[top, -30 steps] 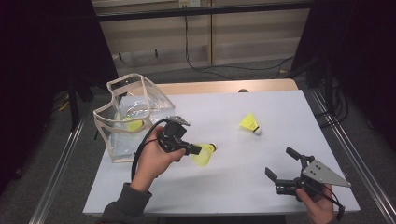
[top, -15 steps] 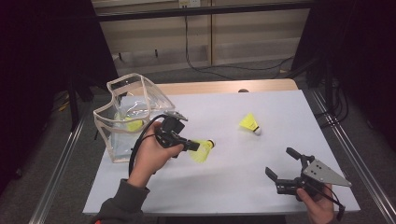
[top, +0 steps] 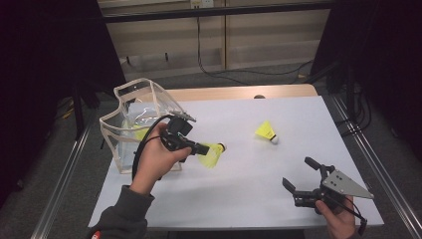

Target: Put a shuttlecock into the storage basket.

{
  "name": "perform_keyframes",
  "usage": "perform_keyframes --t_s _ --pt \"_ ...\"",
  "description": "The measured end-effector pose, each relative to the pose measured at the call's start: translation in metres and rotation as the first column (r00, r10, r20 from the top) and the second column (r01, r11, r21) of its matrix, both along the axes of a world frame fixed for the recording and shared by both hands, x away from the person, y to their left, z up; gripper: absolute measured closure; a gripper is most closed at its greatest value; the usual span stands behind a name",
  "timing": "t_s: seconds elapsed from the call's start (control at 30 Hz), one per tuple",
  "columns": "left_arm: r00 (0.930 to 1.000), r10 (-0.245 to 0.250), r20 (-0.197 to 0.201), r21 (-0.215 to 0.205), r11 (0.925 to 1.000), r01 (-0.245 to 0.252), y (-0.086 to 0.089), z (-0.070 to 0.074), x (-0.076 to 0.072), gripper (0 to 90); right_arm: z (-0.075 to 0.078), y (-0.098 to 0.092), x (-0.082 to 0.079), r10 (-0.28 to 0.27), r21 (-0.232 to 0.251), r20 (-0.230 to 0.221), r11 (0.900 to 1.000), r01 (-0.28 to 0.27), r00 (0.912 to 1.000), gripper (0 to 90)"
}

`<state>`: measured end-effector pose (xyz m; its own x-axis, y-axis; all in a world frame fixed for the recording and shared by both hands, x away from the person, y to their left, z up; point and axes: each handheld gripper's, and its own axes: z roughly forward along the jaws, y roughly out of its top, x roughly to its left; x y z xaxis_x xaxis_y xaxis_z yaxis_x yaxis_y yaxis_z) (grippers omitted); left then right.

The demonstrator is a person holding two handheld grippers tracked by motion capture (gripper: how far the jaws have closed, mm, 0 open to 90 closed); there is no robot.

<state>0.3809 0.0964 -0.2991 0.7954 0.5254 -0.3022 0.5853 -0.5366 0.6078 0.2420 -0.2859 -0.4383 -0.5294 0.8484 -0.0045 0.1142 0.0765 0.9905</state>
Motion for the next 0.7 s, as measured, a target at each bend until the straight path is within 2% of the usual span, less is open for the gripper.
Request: perform_keyframes --t_s 0.17,0.37,0.5,0.7 --pt "1.0 -0.002 -0.002 0.005 1.0 0.002 -0.001 0.002 0.003 89.3 0.0 0.001 0.0 0.002 0.003 0.0 1.0 -0.002 1.0 1.2" --pt "0.9998 0.019 -0.001 0.002 0.9998 -0.019 0.0 0.007 0.006 89.4 0.0 0.0 0.0 -0.001 0.0 0.001 1.0 0.001 1.0 1.2" --pt "1.0 0.006 0.004 0.009 0.9999 -0.006 0.001 0.012 0.008 89.3 0.0 0.001 0.0 0.0 0.001 0.002 1.0 0.0 1.0 1.2" --pt "0.9999 0.015 0.005 0.001 0.9999 -0.015 0.001 0.018 0.007 89.3 0.0 0.001 0.0 0.003 -0.002 0.002 1.0 -0.003 1.0 1.2"
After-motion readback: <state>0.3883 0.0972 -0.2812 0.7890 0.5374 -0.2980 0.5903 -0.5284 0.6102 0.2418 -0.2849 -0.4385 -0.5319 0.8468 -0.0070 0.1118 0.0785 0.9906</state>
